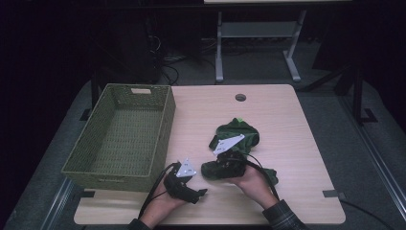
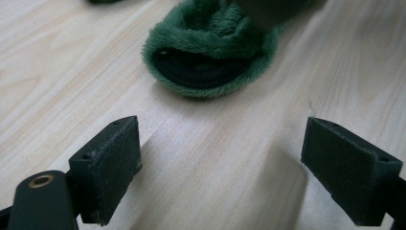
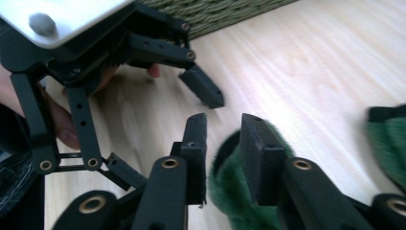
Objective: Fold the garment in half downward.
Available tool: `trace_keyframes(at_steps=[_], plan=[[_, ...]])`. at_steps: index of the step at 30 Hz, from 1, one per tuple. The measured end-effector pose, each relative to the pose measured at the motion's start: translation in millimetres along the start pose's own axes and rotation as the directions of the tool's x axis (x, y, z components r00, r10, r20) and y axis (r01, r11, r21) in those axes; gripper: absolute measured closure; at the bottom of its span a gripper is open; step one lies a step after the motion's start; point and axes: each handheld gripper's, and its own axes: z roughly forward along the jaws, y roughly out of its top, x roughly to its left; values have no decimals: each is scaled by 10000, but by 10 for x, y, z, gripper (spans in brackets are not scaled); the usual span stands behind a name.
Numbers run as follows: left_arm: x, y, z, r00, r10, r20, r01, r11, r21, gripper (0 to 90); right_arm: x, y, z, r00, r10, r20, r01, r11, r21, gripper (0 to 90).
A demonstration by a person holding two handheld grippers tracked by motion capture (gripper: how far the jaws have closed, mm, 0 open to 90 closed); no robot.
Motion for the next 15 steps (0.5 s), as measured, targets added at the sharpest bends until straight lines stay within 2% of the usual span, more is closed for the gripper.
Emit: trace_keyframes(at_steps=[3, 7, 11, 15], plan=[[-3, -13, 4, 10000, 69, -29, -69, 9999, -92, 125, 16, -7, 98, 9997, -218, 57, 216, 9993, 296, 723], [-4, -13, 4, 10000, 55, -22, -55, 9999, -101, 125, 43, -26, 239, 9980, -405, 492, 369, 9967, 718, 722], [-5, -13, 4, 10000, 41, -14, -41, 9999, -111, 125, 41, -71, 363, 9908, -784, 1106, 630, 9886, 1364, 721], [-7, -14, 6, 10000, 25, -3, -25, 9999, -136, 125, 39, -106, 403, 9885, -732, 1322, 558, 9898, 1309, 785]])
